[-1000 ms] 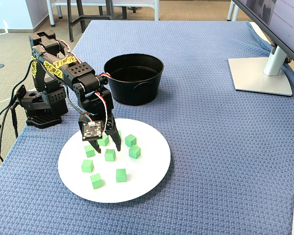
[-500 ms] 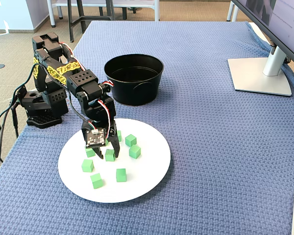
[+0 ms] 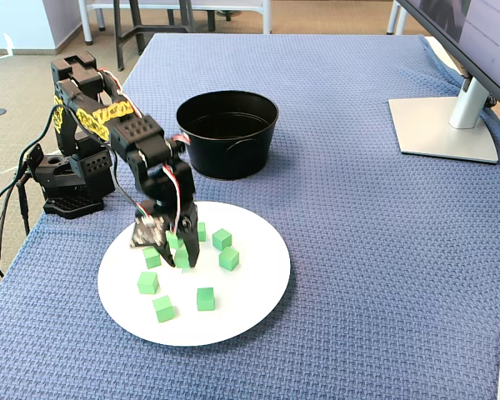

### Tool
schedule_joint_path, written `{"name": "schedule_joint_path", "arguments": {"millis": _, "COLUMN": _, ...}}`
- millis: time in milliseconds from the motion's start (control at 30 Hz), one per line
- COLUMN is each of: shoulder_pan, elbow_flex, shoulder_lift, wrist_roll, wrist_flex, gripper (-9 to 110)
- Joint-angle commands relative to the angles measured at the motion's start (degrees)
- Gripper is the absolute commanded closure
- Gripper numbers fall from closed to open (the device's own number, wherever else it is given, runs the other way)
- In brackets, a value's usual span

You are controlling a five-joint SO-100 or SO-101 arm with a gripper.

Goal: Pick up the green cubes from the white plate and place them in the black recipient

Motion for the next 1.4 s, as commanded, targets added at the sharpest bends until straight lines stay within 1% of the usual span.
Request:
{"name": "schedule_joint_path", "arguments": {"millis": 0, "shoulder_pan": -3.0, "elbow_flex": -4.7, "shoulder_lift": 10.0, "wrist_roll": 5.0, "wrist_flex": 5.0, "gripper": 101}}
{"name": "schedule_joint_path", "arguments": {"millis": 200, "shoulder_pan": -9.6, "elbow_flex": -4.9, "shoulder_lift": 22.1, "wrist_roll": 10.5, "wrist_flex": 11.4, "gripper": 101}}
{"name": "schedule_joint_path", "arguments": {"millis": 400, "shoulder_pan": -20.5, "elbow_flex": -5.4, "shoulder_lift": 32.4, "wrist_roll": 19.7, "wrist_flex": 16.4, "gripper": 102}}
{"name": "schedule_joint_path", "arguments": {"millis": 533, "shoulder_pan": -30.9, "elbow_flex": -2.0, "shoulder_lift": 41.7, "wrist_roll": 27.2, "wrist_flex": 17.5, "gripper": 102}}
{"name": "schedule_joint_path", "arguments": {"millis": 700, "shoulder_pan": -46.2, "elbow_flex": -1.4, "shoulder_lift": 48.8, "wrist_roll": 38.0, "wrist_flex": 20.1, "gripper": 102}}
{"name": "schedule_joint_path", "arguments": {"millis": 833, "shoulder_pan": -56.4, "elbow_flex": -0.4, "shoulder_lift": 48.2, "wrist_roll": 44.2, "wrist_flex": 20.8, "gripper": 102}}
{"name": "schedule_joint_path", "arguments": {"millis": 1000, "shoulder_pan": -63.9, "elbow_flex": 3.6, "shoulder_lift": 40.8, "wrist_roll": 48.4, "wrist_flex": 14.3, "gripper": 102}}
{"name": "schedule_joint_path", "arguments": {"millis": 1167, "shoulder_pan": -66.4, "elbow_flex": 7.6, "shoulder_lift": 32.7, "wrist_roll": 49.2, "wrist_flex": 6.8, "gripper": 102}}
{"name": "schedule_joint_path", "arguments": {"millis": 1300, "shoulder_pan": -66.8, "elbow_flex": 10.7, "shoulder_lift": 31.7, "wrist_roll": 48.0, "wrist_flex": 2.8, "gripper": 102}}
{"name": "schedule_joint_path", "arguments": {"millis": 1333, "shoulder_pan": -67.1, "elbow_flex": 11.1, "shoulder_lift": 31.7, "wrist_roll": 47.4, "wrist_flex": 2.9, "gripper": 98}}
{"name": "schedule_joint_path", "arguments": {"millis": 1367, "shoulder_pan": -67.1, "elbow_flex": 11.3, "shoulder_lift": 31.7, "wrist_roll": 47.0, "wrist_flex": 3.0, "gripper": 92}}
